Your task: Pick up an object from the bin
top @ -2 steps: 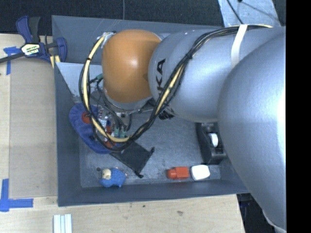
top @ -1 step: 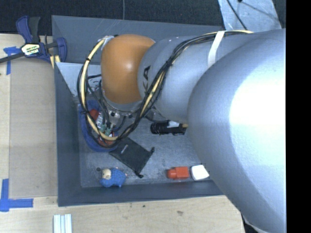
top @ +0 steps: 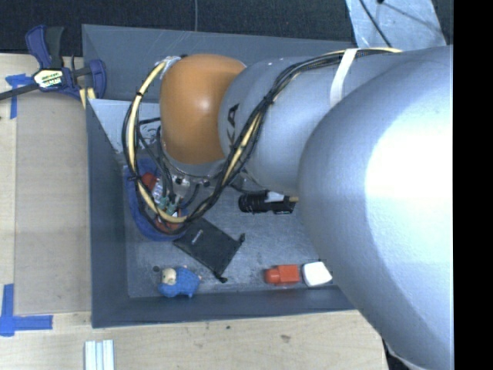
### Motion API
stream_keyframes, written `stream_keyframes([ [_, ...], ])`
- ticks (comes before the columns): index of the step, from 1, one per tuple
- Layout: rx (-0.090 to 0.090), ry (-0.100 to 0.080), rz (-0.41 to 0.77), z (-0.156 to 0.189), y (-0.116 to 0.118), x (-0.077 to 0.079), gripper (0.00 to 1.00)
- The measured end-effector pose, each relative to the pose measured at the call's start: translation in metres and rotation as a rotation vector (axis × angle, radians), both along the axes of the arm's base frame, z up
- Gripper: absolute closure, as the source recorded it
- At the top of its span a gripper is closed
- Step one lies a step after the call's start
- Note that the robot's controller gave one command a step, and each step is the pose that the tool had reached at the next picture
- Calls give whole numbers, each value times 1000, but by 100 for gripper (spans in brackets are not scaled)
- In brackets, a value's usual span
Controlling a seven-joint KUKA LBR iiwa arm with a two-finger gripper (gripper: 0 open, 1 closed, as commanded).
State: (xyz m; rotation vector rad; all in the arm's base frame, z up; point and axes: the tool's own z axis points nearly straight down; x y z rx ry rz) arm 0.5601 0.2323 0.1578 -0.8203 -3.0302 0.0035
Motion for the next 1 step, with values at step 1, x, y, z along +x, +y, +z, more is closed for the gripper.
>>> stream_keyframes([
  [1, 0, 0, 1, 0, 0, 0, 100],
])
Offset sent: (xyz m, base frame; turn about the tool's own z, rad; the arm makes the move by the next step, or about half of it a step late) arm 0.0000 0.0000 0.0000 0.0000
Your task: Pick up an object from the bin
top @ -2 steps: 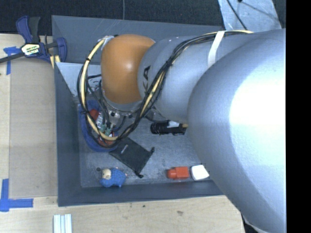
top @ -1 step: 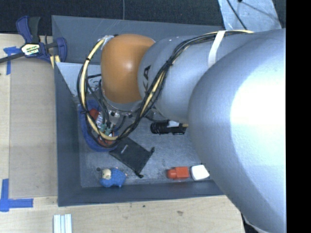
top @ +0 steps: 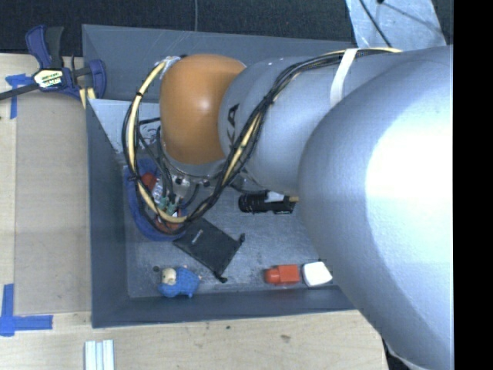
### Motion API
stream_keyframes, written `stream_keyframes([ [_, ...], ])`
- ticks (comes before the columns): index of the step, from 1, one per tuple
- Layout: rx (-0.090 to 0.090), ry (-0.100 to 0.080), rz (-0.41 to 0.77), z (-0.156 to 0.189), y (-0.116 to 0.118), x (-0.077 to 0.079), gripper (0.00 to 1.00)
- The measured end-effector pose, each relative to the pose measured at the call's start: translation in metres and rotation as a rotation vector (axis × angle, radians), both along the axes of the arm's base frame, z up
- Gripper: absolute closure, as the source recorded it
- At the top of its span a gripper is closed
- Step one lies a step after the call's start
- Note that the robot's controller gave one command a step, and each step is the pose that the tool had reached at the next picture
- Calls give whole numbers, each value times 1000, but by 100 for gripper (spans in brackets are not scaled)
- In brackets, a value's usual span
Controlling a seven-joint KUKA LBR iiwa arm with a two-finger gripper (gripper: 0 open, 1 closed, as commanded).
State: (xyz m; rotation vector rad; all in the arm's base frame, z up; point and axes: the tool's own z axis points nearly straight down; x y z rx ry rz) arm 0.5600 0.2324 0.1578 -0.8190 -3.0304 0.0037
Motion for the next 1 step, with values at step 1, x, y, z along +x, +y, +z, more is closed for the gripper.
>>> stream_keyframes([
  [1, 5, -10, 6, 78, -12, -34, 100],
])
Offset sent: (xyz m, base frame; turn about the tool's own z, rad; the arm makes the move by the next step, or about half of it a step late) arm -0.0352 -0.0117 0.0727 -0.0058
